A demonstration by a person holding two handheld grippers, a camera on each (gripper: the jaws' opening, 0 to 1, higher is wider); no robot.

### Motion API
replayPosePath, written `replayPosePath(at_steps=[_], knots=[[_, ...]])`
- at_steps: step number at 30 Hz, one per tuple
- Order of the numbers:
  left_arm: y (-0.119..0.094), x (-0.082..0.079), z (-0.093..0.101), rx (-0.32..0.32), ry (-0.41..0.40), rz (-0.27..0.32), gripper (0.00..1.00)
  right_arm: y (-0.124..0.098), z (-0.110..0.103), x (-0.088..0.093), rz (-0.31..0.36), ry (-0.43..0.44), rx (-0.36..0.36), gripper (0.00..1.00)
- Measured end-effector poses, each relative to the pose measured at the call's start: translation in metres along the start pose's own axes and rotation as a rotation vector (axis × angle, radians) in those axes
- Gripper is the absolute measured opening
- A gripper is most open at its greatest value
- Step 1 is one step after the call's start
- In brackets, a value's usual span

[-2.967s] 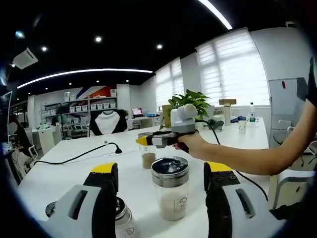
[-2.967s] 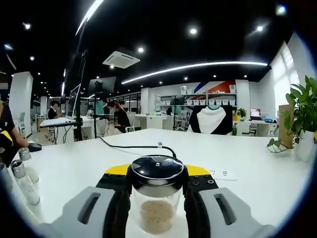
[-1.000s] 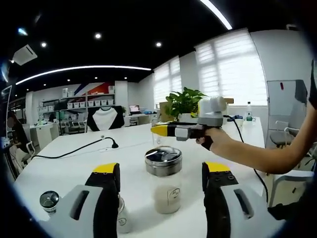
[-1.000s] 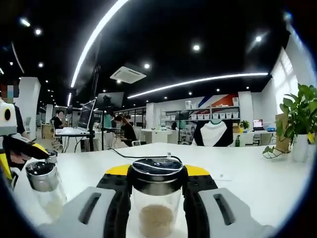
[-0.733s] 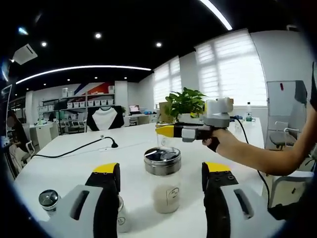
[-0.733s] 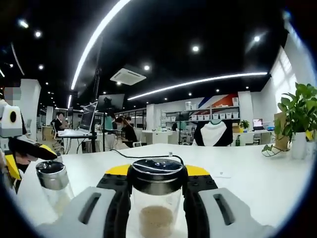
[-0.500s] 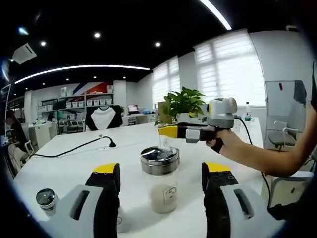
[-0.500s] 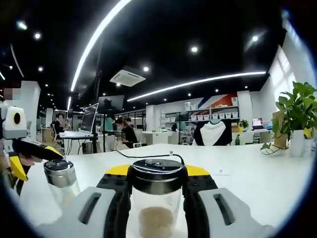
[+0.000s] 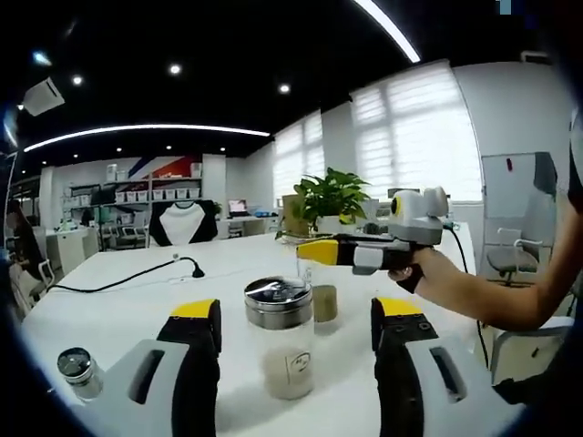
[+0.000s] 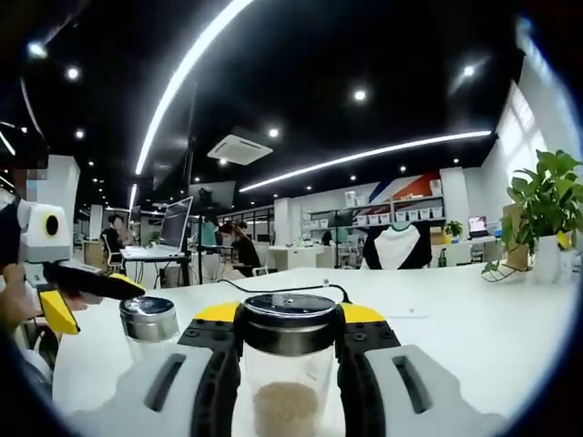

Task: Rotate the seasoning bottle until the label or dispensing opening points toward the visible target arrow and the bottle remains upright within the marked orientation range

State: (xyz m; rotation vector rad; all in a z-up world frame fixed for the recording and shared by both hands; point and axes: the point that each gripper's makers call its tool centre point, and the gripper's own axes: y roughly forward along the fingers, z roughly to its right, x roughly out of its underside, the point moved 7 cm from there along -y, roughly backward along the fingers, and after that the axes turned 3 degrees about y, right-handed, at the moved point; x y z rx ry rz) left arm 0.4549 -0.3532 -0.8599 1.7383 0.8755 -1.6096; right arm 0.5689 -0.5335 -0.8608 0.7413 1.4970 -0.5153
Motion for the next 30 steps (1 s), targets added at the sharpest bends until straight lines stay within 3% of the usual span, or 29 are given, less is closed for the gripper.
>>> replayPosePath(at_steps=[2,4,10,21,30], knots=[[0.000,-0.002,0.002,0.004,-0.008,0.017,0.72,-0.001,-0.001,0.001,-0.002,0.008,-0.002,0.37],[-0.001,-0.009,0.004,0.009,-0.027,0.085,0.76,-0.003,-0.003,0.003,-0.009,0.001,-0.002,0.37],[-0.002,-0.016,0.011,0.016,-0.055,0.139,0.78,-0.007,-0.003,0.006,-0.013,0.008,0.002,0.37],[0.003,-0.007,0.017,0.007,-0.041,0.077,0.72,-0.010,-0.002,0.011,-0.020,0.028,0.007,0.37],[0.004,0.001,0.021,0.027,-0.018,0.020,0.81,-0.012,-0.003,0.010,-0.018,0.036,0.006,0.37]])
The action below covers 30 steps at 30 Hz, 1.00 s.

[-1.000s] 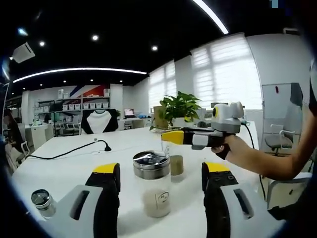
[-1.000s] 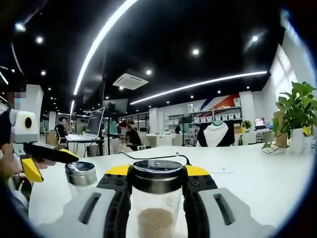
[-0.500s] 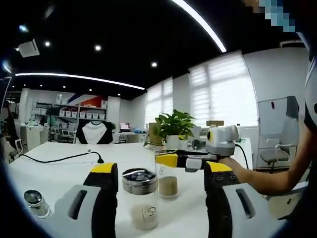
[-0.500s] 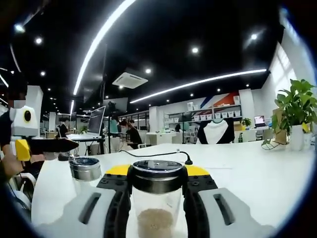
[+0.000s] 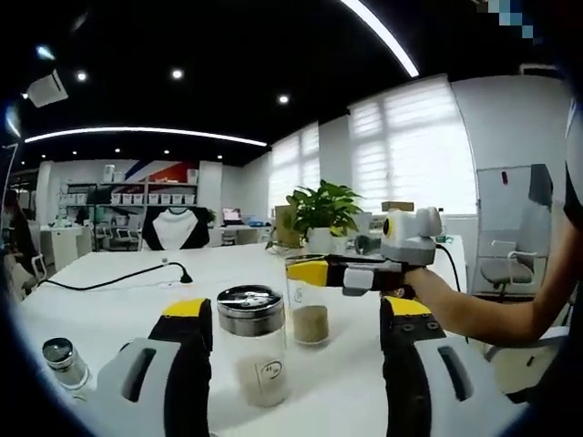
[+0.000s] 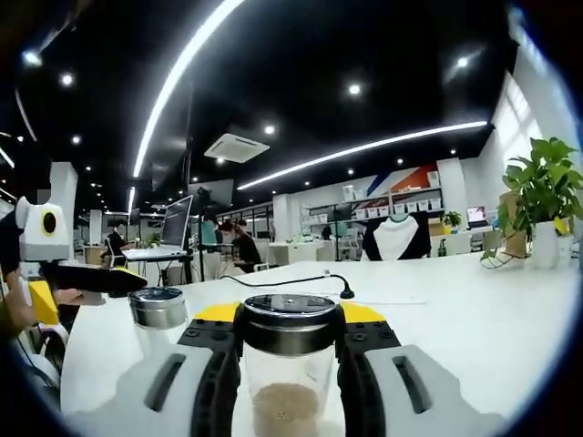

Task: Rotate the seasoning bottle until the label or dispensing opening points toward the visible target arrow and the bottle remains upright within the marked orientation range

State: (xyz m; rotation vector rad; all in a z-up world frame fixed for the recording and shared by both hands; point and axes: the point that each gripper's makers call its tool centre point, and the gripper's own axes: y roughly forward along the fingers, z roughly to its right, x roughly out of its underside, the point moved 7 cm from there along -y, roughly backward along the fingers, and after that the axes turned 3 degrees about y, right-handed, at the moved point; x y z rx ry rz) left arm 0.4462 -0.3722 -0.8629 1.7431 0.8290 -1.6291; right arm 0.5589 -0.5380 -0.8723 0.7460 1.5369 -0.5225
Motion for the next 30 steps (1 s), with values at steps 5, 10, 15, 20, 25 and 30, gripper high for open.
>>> replayPosePath(at_steps=[5,10,15,20,25,30], knots=[[0.001,0.000,0.004,0.022,-0.004,0.003,0.83,-0.001,-0.002,0.001,-0.004,0.003,-0.002,0.37],[0.000,0.000,0.004,0.013,0.019,-0.002,0.81,-0.003,-0.004,-0.001,0.002,0.002,-0.003,0.37],[-0.002,-0.002,0.009,0.031,-0.014,0.034,0.80,-0.006,-0.005,-0.004,0.011,0.000,-0.005,0.37],[-0.003,-0.002,0.012,0.030,-0.003,0.032,0.80,-0.008,-0.008,-0.005,0.012,0.001,-0.011,0.37],[-0.008,0.000,0.016,0.031,0.043,0.000,0.80,-0.010,-0.010,-0.003,0.008,0.007,-0.014,0.37],[-0.009,0.006,0.021,0.065,0.025,-0.034,0.93,-0.011,-0.011,-0.001,0.006,0.008,-0.014,0.37]])
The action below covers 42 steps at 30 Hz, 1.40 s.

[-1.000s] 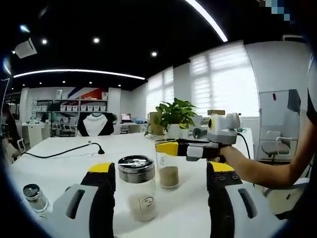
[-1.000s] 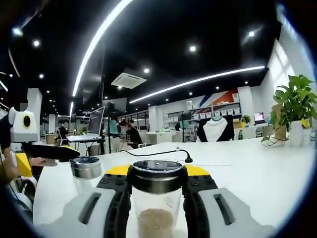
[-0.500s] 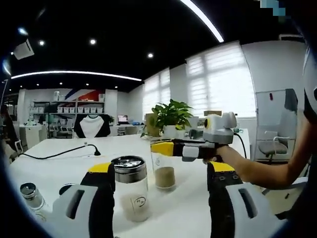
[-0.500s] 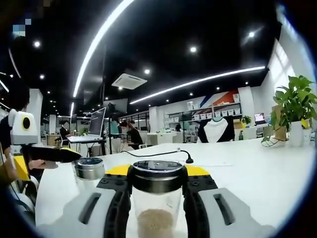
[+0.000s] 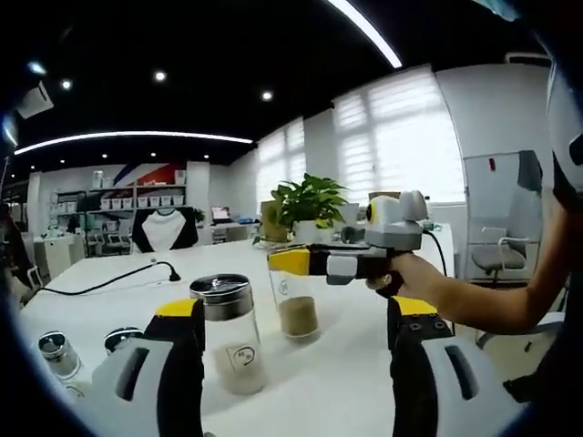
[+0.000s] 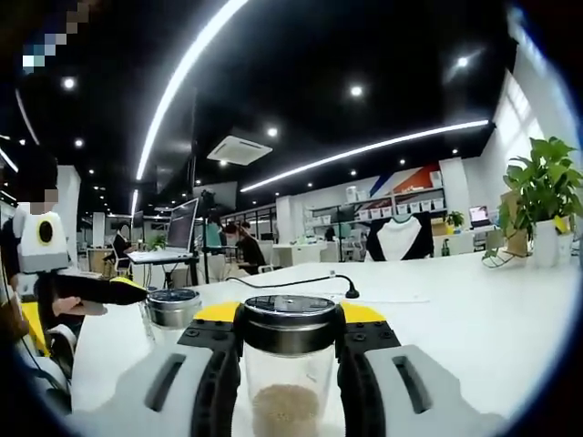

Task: Rotate the seasoning bottle until the label or dispensing opening points toward the visible target arrow and the bottle remains upright within the marked orientation range

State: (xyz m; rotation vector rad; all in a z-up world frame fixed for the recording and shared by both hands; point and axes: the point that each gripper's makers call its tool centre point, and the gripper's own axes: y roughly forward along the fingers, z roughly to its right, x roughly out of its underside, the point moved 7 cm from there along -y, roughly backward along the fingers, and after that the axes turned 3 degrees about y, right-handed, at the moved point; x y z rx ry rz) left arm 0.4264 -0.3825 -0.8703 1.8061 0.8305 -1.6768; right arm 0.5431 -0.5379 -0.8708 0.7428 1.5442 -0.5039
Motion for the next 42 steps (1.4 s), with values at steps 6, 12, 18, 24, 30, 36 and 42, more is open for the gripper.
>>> replayPosePath(at_steps=[6,12,18,24,30,36,42], knots=[[0.001,0.010,0.000,-0.022,0.017,-0.049,0.95,-0.003,-0.003,0.002,-0.006,0.003,-0.003,0.37],[-0.003,0.015,0.003,-0.007,0.041,-0.075,0.92,-0.003,-0.005,0.005,-0.014,0.012,-0.007,0.37],[-0.003,0.018,0.008,0.020,0.025,-0.075,0.95,-0.003,-0.007,0.007,-0.017,0.012,-0.011,0.37],[-0.001,0.016,0.011,0.011,0.030,-0.053,0.93,-0.005,-0.010,0.005,-0.016,0.004,-0.020,0.37],[0.000,0.018,0.010,0.020,-0.020,-0.019,0.85,-0.010,-0.016,0.002,-0.013,-0.001,-0.035,0.37],[0.001,0.019,0.011,0.040,-0.029,-0.010,0.78,-0.015,-0.024,-0.002,-0.008,-0.007,-0.058,0.37],[0.002,0.019,0.015,0.081,-0.037,0.013,0.72,-0.022,-0.031,-0.005,-0.006,-0.016,-0.083,0.37]])
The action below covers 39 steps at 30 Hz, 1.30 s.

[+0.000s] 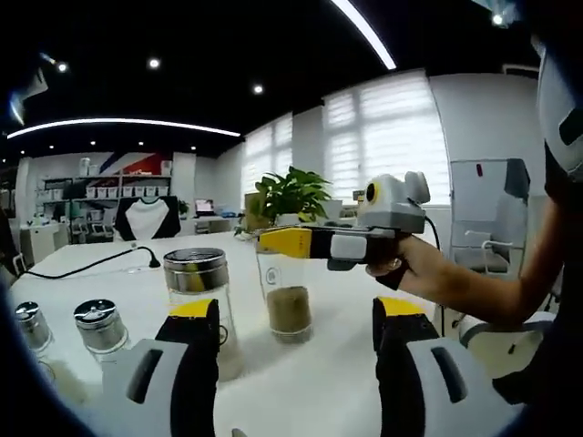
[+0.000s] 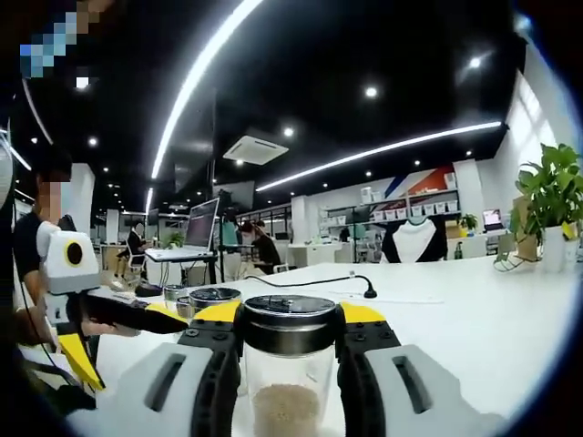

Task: Rotate the seasoning bottle until the label or dispensing opening points toward the visible target arrow and the bottle remains upright within the marked orientation range

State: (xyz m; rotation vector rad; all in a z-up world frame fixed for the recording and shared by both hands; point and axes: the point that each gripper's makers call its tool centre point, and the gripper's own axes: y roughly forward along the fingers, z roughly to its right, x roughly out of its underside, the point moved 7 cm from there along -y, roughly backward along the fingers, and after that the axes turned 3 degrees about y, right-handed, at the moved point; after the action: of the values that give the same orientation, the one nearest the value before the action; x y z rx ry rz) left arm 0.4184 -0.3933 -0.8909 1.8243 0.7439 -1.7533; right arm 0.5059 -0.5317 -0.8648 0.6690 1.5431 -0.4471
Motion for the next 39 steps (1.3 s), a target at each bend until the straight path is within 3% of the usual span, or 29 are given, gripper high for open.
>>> replayPosePath(at_steps=[11,16,39], knots=[[0.004,0.004,0.001,0.056,0.009,-0.032,0.69,-0.010,-0.016,-0.004,-0.001,0.004,-0.058,0.37],[0.007,0.004,0.001,0.086,0.015,-0.025,0.62,-0.012,-0.026,-0.007,0.005,0.018,-0.105,0.37],[0.022,0.001,-0.008,0.151,0.014,-0.013,0.56,-0.010,-0.057,0.001,-0.043,0.008,-0.228,0.37]])
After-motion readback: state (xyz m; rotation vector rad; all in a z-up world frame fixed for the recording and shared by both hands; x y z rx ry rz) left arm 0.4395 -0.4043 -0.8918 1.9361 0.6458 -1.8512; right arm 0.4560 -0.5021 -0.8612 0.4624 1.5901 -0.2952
